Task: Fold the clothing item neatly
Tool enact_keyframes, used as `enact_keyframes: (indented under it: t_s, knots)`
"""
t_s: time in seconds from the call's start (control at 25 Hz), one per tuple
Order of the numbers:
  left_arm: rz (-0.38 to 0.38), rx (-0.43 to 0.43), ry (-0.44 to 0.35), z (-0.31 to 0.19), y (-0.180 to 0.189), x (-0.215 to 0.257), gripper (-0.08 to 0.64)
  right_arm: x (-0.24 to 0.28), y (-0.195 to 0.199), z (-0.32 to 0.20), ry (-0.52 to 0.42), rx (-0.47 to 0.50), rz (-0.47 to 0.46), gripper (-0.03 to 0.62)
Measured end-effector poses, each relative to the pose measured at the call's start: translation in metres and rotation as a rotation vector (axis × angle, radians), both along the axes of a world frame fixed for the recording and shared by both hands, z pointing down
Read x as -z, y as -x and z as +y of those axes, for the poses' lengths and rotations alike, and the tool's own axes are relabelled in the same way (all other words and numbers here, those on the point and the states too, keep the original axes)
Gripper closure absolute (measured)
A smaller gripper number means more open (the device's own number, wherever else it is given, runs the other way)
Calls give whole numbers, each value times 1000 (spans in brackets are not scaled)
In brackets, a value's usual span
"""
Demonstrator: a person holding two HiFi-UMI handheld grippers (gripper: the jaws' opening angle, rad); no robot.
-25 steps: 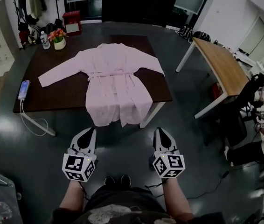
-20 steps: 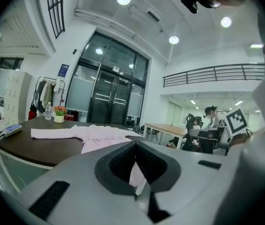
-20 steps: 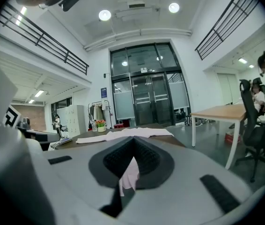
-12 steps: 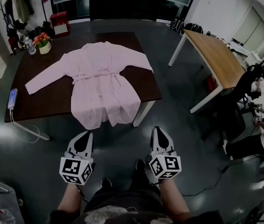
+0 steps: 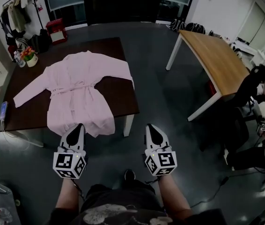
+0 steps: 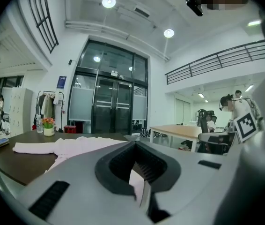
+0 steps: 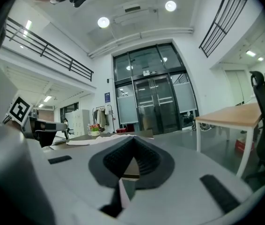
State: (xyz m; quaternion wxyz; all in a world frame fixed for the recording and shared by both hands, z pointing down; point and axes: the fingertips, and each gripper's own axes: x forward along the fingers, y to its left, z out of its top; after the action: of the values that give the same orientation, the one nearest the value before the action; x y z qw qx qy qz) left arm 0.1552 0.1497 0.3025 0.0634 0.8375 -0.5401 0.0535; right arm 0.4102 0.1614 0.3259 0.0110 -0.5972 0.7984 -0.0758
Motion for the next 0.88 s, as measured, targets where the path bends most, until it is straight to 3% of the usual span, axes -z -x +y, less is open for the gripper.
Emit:
enact_keyframes:
  t_s: [0.08,0.32,0.72,0.88]
  knots:
    - [6,7,-10,-6,-18,4,551,-4,-21,-10,7,-6,-9,601]
    - [-1,19,66,-17,-49,-17,551,-22,-53,-38,53,-31,-54,601]
    - [21,-13,133,-97,-46,-50,551,-31,-60,-106,83,-90,-48,601]
    - [18,-86,130,-142,-53,-57,551,-32,-67,-145,84,-144,-65,601]
